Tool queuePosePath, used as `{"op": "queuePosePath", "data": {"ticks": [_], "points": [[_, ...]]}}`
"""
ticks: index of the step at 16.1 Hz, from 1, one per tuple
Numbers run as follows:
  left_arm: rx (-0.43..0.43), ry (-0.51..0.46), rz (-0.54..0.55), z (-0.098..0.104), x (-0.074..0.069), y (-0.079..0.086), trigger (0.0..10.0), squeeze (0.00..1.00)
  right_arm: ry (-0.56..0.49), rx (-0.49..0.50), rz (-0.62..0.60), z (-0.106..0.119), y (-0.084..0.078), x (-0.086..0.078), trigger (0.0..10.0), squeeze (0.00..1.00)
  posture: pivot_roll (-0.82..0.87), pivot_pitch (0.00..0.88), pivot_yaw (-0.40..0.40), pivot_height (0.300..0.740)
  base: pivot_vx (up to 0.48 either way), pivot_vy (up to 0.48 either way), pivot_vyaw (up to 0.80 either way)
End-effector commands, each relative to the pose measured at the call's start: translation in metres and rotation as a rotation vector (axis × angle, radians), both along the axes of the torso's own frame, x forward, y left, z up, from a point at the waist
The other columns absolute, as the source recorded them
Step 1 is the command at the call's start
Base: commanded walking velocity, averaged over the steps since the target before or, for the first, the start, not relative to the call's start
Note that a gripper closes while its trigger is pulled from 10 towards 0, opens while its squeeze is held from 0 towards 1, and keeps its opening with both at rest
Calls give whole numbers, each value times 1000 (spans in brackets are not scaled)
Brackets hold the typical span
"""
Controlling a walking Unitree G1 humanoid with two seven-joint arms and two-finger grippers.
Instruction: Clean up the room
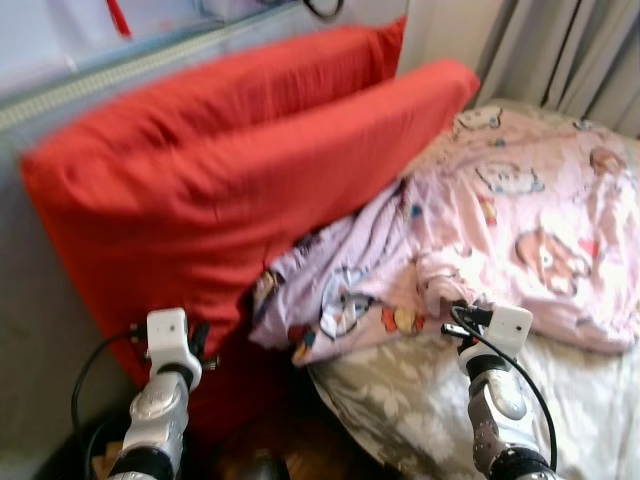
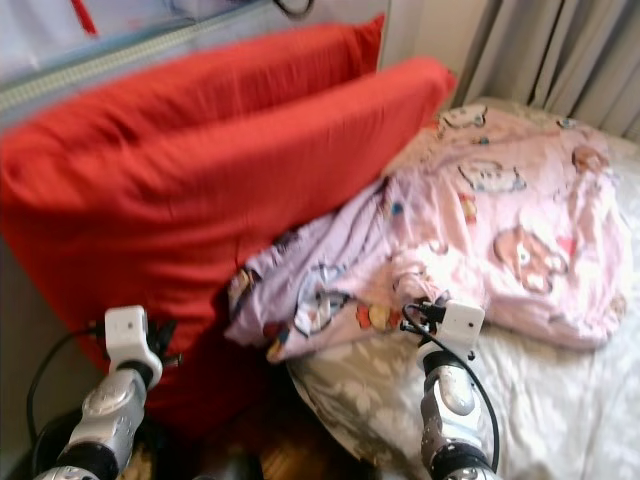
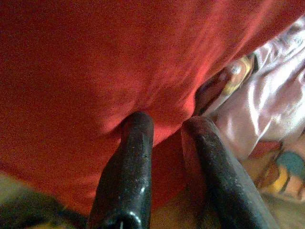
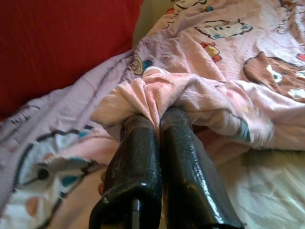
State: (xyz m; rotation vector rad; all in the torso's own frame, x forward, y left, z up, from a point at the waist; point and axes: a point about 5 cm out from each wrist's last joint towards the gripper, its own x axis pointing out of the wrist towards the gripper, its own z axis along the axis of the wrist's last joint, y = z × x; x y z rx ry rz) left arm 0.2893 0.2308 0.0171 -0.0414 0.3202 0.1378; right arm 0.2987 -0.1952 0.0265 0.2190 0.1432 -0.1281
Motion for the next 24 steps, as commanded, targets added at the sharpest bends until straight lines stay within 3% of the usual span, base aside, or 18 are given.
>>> {"op": "queuePosePath", "data": {"ticks": [1,5,9,16,20,24], "points": [[13,89,10,-15,-13,5,10000,0,15,3,-4,-2,0,-1,10000,0,86,6,-21,740,0,0,0],[-21,292,58,-51,-50,10,10000,0,42,-17,-9,-9,-4,-9,10000,0,74,11,-9,740,0,0,0],[-46,396,86,-72,-77,7,10000,0,53,-12,0,-15,-2,-15,10000,0,73,19,-8,740,0,0,0],[-60,396,62,-76,-82,0,10000,0,61,-26,-27,-13,-5,-13,10000,0,79,43,-9,740,0,0,0],[-53,394,49,-75,-81,1,10000,0,-21,-118,-124,1,-21,-11,10000,0,73,64,2,740,0,0,0],[-50,395,44,-75,-81,1,10000,0,-54,-142,-109,5,-15,-10,10000,0,73,73,5,740,0,0,0]]}}
